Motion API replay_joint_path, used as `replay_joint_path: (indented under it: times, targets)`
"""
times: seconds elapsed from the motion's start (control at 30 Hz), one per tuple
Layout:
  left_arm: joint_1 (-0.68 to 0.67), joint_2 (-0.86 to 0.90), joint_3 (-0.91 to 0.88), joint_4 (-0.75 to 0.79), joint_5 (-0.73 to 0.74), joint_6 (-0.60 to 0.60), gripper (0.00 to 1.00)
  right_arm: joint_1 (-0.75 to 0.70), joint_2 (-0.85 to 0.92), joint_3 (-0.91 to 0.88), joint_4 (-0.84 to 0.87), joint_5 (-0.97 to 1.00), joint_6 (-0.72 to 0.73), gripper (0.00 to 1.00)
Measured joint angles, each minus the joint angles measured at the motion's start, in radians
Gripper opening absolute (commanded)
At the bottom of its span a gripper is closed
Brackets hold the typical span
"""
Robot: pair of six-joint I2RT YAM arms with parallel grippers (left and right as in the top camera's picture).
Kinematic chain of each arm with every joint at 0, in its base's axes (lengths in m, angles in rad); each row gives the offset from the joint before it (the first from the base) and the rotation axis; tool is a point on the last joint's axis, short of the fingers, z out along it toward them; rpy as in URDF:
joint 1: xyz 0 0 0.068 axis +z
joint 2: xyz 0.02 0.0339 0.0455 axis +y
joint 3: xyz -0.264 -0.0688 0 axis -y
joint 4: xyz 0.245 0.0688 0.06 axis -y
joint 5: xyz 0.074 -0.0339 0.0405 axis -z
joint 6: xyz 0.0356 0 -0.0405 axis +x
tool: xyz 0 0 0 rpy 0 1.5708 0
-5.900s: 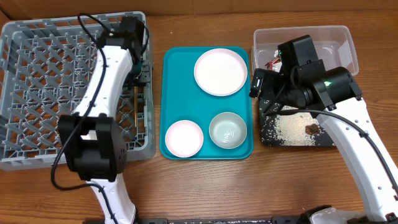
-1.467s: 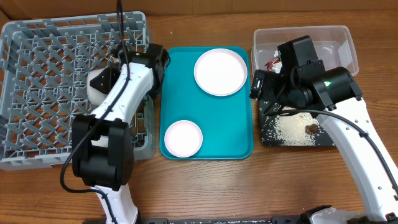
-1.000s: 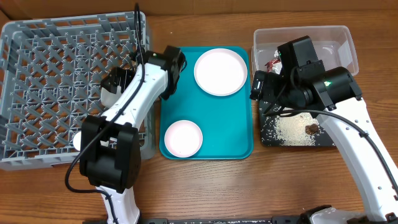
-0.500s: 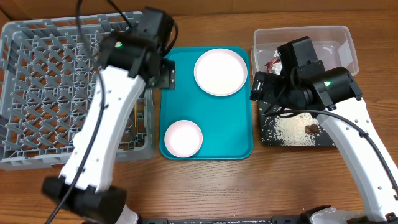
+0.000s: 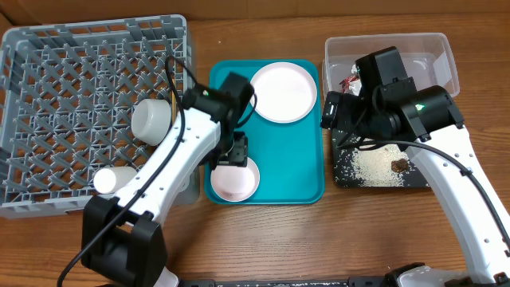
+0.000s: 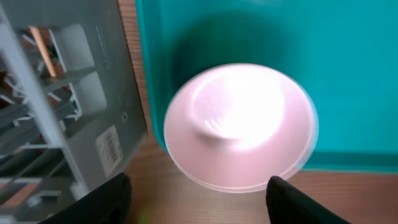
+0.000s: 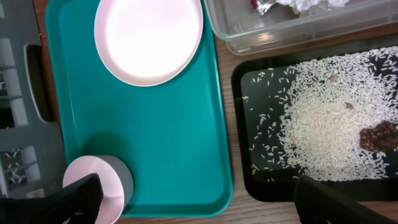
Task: Sort waste into correct bins and load items into the dishwasher
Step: 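Move the left gripper to the pink bowl and grasp its rim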
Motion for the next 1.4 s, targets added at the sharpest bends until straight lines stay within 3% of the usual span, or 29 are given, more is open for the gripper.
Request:
replay_joint_path:
  times: [0.13, 0.23, 0.37, 0.7, 1.0, 1.13, 1.27, 1.4]
  targets:
    - [0.004, 0.000, -0.127, 0.154, -0.014, -0.027, 0.60, 0.000, 0.000, 0.000, 0.002, 0.000, 0.000, 1.00]
    - [0.004, 0.000, -0.224, 0.265, -0.011, -0.043, 0.41, 0.000, 0.000, 0.000, 0.002, 0.000, 0.000, 1.00]
    - [0.004, 0.000, -0.329, 0.340, -0.008, -0.050, 0.29, 0.000, 0.000, 0.000, 0.002, 0.000, 0.001, 1.00]
    - [0.003, 0.001, -0.351, 0.354, 0.051, -0.042, 0.30, 0.000, 0.000, 0.000, 0.015, 0.000, 0.001, 1.00]
    - [-0.046, 0.002, -0.296, 0.568, 0.203, -0.008, 0.37, 0.000, 0.000, 0.000, 0.019, 0.000, 0.000, 1.00]
    - [-0.089, 0.016, -0.295, 0.602, 0.232, -0.008, 0.29, 0.000, 0.000, 0.000, 0.016, 0.000, 0.000, 1.00]
    - [-0.104, 0.029, -0.285, 0.514, 0.257, -0.004, 0.26, 0.000, 0.000, 0.000, 0.014, 0.000, 0.000, 1.00]
    - [-0.083, 0.023, -0.182, 0.328, 0.260, 0.015, 0.35, 0.000, 0.000, 0.000, 0.010, 0.000, 0.000, 1.00]
